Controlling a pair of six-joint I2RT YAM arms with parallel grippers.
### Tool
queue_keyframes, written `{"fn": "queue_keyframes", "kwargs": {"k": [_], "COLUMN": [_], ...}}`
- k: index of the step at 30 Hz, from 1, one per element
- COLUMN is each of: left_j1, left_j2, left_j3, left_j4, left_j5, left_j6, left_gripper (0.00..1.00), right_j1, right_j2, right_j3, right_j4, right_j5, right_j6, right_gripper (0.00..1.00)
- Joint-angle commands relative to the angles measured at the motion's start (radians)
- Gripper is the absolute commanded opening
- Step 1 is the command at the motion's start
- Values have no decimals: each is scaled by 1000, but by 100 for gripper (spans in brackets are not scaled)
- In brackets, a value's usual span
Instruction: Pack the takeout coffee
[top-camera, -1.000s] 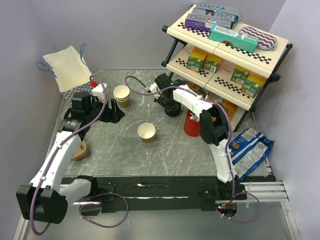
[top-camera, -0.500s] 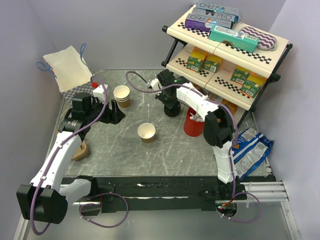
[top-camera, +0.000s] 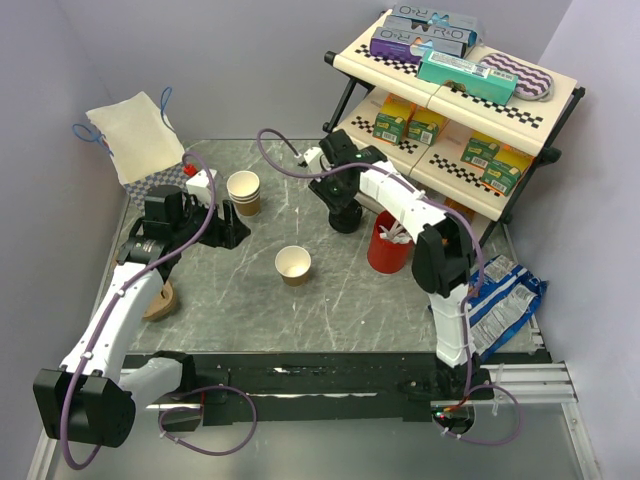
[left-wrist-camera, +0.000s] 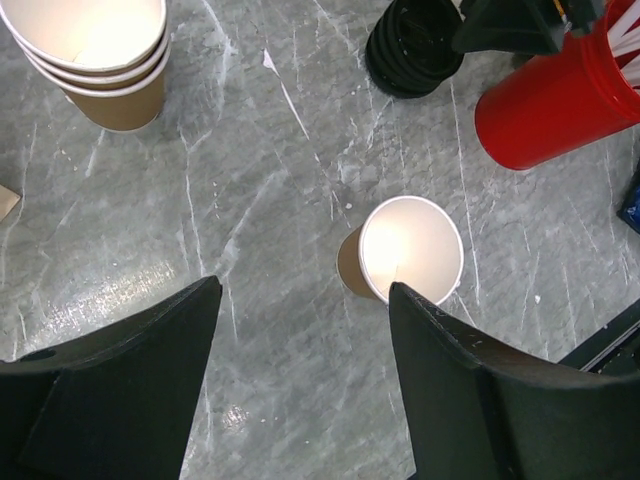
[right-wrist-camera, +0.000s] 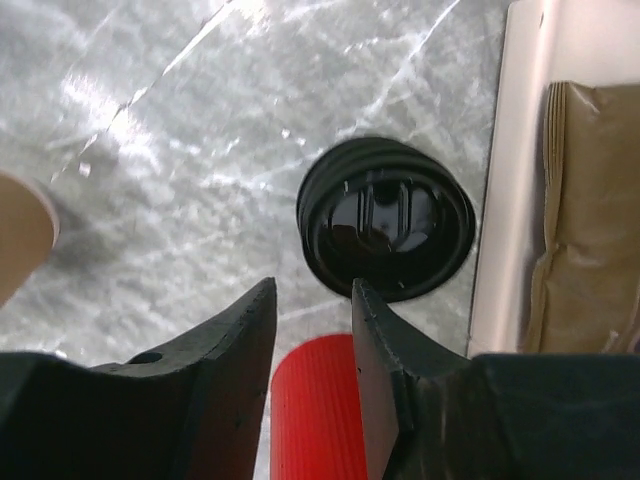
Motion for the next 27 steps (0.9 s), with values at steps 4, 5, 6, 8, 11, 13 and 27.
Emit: {"fn": "queue_keyframes", "kwargs": {"k": [4,5,6,8,11,13,27], "left_j1": [4,4,4,4,4,4,10], "left_j2": [-2,-1,4,10,25,35,58], "left_j3": [22,23,28,38,52,54,55], "left_j4": [-10,-15,-21,-27,-31,-28,-13], "left_j5": [0,-3,-5,-9,-14,-18,-14], "left_j6": [33,38,39,44,52,50,39], "left_gripper": [74,74,74,74,74,74,74], "right_j1": [-16,-15,-13,-13,-13,-13,-12], "right_j2": [100,107,115,138,154,158,206], "right_j3": [116,123,135,149,156,152,166], "right_j4": [2,2,2,1,5,8,-1], "right_j5": [-16,-19,-14,8,30,51,42], "right_j6": [58,67,72,90,110,127,151], "right_gripper": [44,44,44,44,46,50,47]}}
